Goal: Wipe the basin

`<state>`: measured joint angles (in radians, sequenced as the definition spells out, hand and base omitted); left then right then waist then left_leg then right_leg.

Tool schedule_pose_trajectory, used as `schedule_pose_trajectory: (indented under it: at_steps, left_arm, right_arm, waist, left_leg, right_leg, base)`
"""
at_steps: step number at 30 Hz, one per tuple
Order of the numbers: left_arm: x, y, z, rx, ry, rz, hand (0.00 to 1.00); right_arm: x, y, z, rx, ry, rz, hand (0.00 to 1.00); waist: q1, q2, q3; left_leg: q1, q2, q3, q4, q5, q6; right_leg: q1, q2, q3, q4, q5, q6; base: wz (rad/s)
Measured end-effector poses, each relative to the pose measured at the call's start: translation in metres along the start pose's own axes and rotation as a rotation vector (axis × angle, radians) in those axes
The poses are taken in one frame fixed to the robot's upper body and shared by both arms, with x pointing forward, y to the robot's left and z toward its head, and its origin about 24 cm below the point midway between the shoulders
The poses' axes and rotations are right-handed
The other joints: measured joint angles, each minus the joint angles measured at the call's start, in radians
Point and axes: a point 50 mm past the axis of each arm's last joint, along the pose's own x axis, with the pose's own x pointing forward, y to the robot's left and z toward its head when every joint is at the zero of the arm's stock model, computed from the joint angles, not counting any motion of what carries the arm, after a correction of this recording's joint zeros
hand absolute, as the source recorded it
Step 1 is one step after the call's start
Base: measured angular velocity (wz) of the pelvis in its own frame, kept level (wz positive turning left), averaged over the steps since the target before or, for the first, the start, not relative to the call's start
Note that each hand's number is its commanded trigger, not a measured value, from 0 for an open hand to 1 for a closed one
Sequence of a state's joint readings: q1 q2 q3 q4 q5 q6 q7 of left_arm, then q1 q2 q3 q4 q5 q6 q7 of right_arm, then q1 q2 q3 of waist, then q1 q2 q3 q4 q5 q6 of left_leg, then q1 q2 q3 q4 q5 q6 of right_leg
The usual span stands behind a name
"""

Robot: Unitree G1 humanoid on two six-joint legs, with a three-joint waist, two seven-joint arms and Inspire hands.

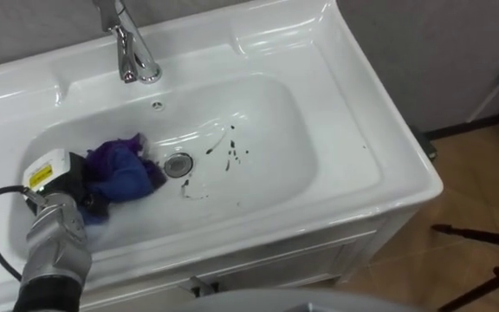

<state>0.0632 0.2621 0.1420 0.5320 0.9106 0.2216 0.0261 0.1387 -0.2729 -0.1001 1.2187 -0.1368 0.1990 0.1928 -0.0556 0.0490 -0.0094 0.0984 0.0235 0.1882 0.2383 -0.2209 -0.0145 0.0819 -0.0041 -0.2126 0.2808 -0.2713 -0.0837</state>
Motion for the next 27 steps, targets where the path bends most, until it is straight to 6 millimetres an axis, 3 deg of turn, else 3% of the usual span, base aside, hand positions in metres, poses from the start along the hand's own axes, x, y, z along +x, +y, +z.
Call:
schedule_pose_trajectory:
  at_steps: [5, 13, 22, 27]
  left_arm:
    - [-0.001, -0.003, 0.002, -0.022, 0.0, -0.009, 1.0]
    - [0.0, -0.004, 0.015, 0.0, -0.034, -0.006, 1.0]
    - [0.003, -0.009, 0.045, -0.005, -0.101, -0.033, 1.0]
    - [0.003, -0.005, 0.063, -0.001, -0.144, -0.042, 1.0]
  right_arm:
    - [0.001, 0.002, -0.007, -0.012, 0.039, 0.008, 0.0]
    - [0.002, 0.011, -0.008, -0.09, 0.067, 0.029, 0.0]
    - [0.003, 0.023, -0.005, -0.093, 0.066, 0.057, 0.0]
    - [0.004, 0.024, 0.0, -0.092, 0.055, 0.054, 0.0]
  waist:
    - [-0.001, -0.005, -0.0011]
    - [-0.023, -0.035, 0.0002]
    - [-0.047, -0.037, 0.007]
    - [-0.056, -0.033, 0.0097]
  left_leg:
    - [0.011, -0.006, 0.006, -0.022, 0.009, 0.0]
    - [0.033, -0.011, 0.013, -0.037, 0.019, 0.001]
    - [0.02, -0.014, 0.017, -0.04, 0.027, 0.013]
    - [-0.002, -0.009, 0.051, -0.04, 0.029, 0.016]
  right_leg:
    - [-0.011, -0.004, 0.009, 0.014, -0.003, 0.0]
    - [0.006, -0.008, 0.016, 0.01, -0.005, 0.004]
    - [0.0, -0.011, 0.019, -0.009, 0.007, 0.017]
    - [-0.018, -0.012, 0.022, -0.023, 0.022, 0.021]
  base:
    - [-0.05]
    - [0.02]
    - [0.02]
    - [-0.04]
